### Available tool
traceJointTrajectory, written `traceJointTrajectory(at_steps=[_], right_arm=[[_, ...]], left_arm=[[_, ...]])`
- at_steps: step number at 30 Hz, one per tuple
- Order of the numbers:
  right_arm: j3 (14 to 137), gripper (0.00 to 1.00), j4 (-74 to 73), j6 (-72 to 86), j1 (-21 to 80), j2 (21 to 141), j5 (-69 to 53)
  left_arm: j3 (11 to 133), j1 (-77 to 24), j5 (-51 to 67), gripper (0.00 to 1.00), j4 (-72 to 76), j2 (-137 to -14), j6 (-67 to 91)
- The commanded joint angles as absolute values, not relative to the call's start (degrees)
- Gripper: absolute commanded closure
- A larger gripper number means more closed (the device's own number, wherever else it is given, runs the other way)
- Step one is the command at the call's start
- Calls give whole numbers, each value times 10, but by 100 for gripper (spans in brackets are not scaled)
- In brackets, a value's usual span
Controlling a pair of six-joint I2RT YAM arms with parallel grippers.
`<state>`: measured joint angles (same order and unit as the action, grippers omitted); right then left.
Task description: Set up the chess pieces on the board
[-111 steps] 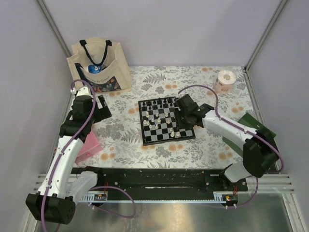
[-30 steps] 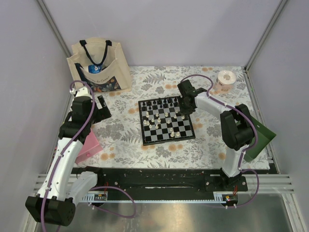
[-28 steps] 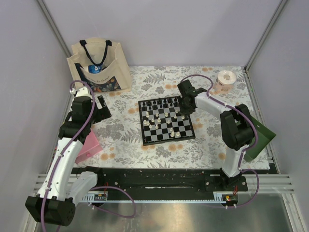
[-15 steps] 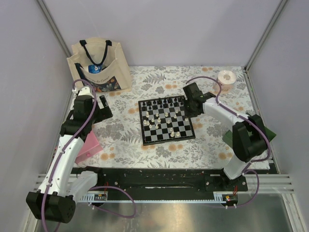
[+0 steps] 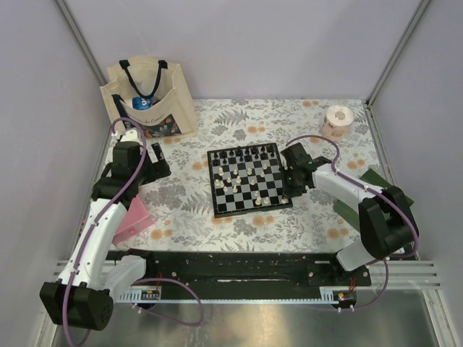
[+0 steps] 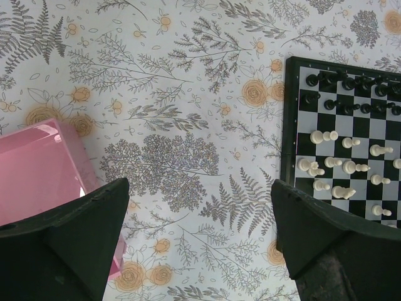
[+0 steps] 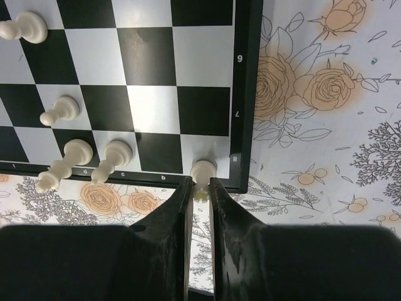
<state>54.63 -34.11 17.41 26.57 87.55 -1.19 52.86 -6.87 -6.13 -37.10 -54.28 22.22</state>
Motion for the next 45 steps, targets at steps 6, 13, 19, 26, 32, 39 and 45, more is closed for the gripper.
traceJointTrajectory(at_steps=[6,13,19,26,32,39,45], right_arm=[[555,100,-317,189,266,867,-7],[559,100,-315,187,271,875,17],[550,91,-312,185,275,881,11],[552,73,-311,184,275,878,8],[567,62,-328,178,275,867,14],[604,50,-336,168,275,839,1],[649,47,-316,165,275,859,-14]], left_arm=[[539,-66,-51,1,-345,-543,216],[539,-65,-50,1,-345,-541,216],[536,-66,-50,1,-345,-541,215],[535,-65,-51,1,-345,-535,215],[533,-65,-51,1,-344,-533,214],[532,-65,-28,1,-345,-528,202],[533,-66,-14,1,-345,-527,200]])
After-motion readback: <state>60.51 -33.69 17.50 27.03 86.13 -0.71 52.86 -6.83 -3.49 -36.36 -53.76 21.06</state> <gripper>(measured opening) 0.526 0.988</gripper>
